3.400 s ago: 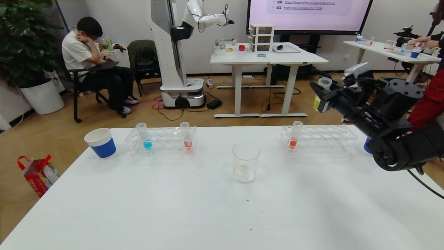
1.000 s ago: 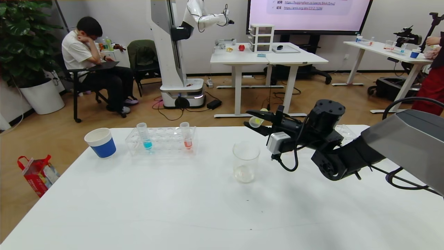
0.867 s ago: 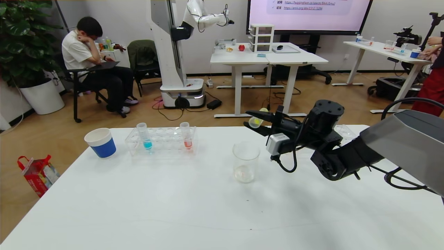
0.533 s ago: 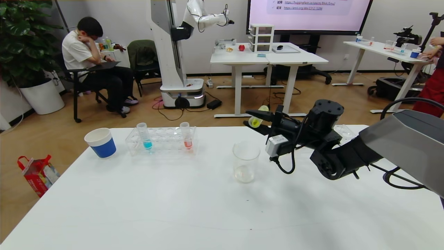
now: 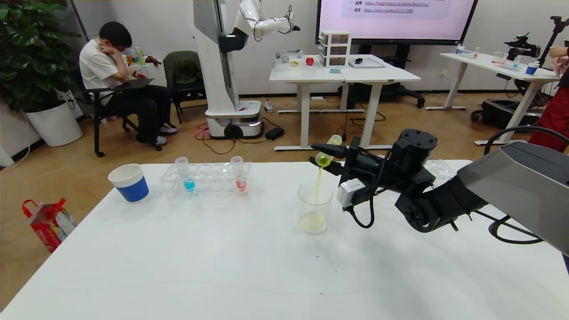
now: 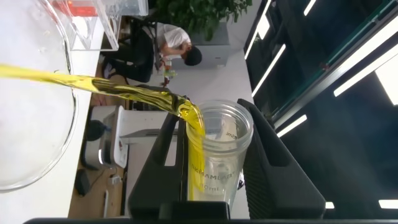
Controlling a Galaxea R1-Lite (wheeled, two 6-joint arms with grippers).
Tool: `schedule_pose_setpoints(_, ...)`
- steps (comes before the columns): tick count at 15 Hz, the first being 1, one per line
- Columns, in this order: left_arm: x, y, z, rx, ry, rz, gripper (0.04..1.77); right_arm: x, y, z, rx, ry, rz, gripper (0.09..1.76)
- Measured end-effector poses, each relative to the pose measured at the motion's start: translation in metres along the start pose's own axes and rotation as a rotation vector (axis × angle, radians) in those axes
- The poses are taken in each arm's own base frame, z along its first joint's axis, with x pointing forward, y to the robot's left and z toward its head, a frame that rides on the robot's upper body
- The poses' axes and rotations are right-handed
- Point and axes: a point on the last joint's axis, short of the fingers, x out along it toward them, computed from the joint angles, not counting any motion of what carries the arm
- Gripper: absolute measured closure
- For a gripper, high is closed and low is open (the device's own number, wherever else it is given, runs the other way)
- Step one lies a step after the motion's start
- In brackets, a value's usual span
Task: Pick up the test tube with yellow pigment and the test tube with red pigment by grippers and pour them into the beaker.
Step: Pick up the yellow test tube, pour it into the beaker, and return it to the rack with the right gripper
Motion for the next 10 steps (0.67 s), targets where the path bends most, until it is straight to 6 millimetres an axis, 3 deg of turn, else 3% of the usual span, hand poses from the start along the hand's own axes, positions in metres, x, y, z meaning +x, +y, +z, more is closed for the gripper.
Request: schedule_pose_setpoints(10, 0.0, 0.0, 0.0, 0.0, 0.0, 0.0, 0.06, 0.0014, 0.0057, -0.0006, -0.137, -0.004, 0.04, 1.34)
